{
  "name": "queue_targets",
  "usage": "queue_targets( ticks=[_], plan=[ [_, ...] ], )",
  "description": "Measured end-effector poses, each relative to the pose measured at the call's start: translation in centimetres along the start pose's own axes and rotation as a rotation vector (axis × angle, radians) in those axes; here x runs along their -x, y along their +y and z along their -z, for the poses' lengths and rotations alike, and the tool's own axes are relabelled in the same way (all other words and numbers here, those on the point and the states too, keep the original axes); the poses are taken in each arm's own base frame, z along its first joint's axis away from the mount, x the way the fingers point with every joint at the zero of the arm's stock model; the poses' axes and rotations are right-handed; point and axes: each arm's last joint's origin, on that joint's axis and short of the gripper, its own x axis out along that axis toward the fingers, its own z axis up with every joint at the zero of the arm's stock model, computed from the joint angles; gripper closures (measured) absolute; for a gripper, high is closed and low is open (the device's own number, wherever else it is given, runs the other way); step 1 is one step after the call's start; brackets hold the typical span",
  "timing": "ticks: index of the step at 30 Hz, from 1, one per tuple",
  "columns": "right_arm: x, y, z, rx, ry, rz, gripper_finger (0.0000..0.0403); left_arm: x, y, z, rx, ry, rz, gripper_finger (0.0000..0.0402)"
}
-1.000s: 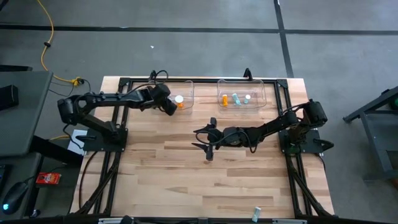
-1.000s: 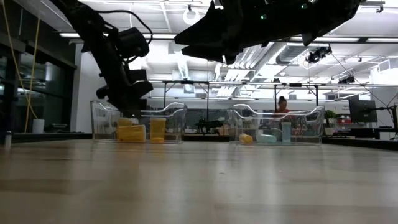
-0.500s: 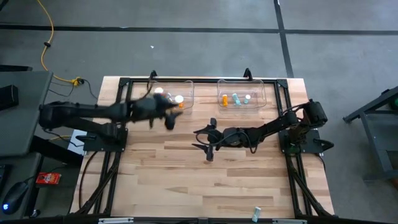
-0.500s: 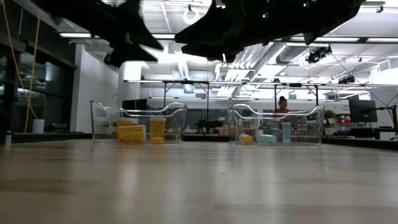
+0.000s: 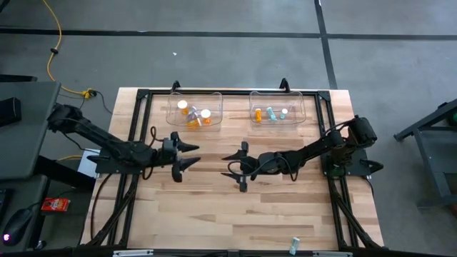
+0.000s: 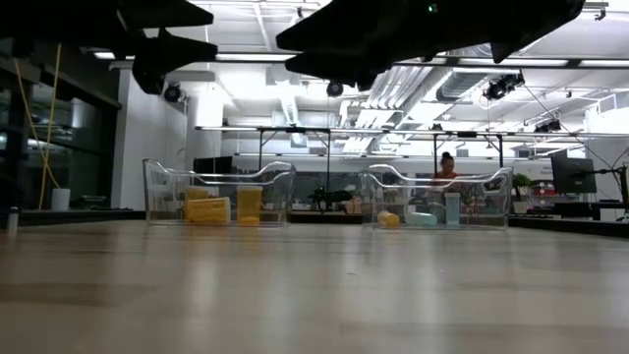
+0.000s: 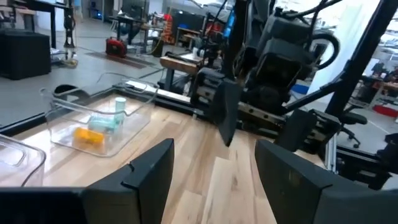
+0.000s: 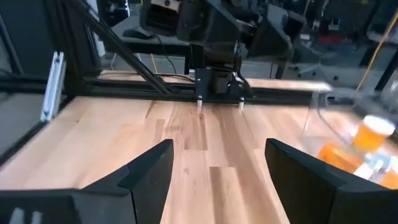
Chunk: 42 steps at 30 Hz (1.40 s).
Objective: Pick and place medicine bottles into bin by pill shape (circle, oval)
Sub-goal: Put the blue tablet bottle into the right transparent bin
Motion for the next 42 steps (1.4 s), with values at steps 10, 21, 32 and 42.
queue_targets(
  ticks=[10, 21, 32, 42],
  plan=[
    [5.0, 5.9, -3.7, -0.211, 0.541, 0.051, 0.0155, 0.0, -0.2, 0.0, 0.008, 0.013, 0.059, 0.0188],
    [14.5, 16.3, -2.7, -0.743, 1.218, 0.125, 0.0155, 0.0, -0.2, 0.0, 0.041, 0.014, 0.059, 0.0188],
    [18.0, 19.1, -2.0, -0.870, 1.376, 0.149, 0.0155, 0.0, -0.1, 0.0, 0.034, 0.013, 0.054, 0.0188],
    [16.6, 20.1, -0.6, -1.329, 1.363, 0.521, 0.0155, 0.0, -0.1, 0.1, 0.029, 0.021, 0.052, 0.0188]
  ],
)
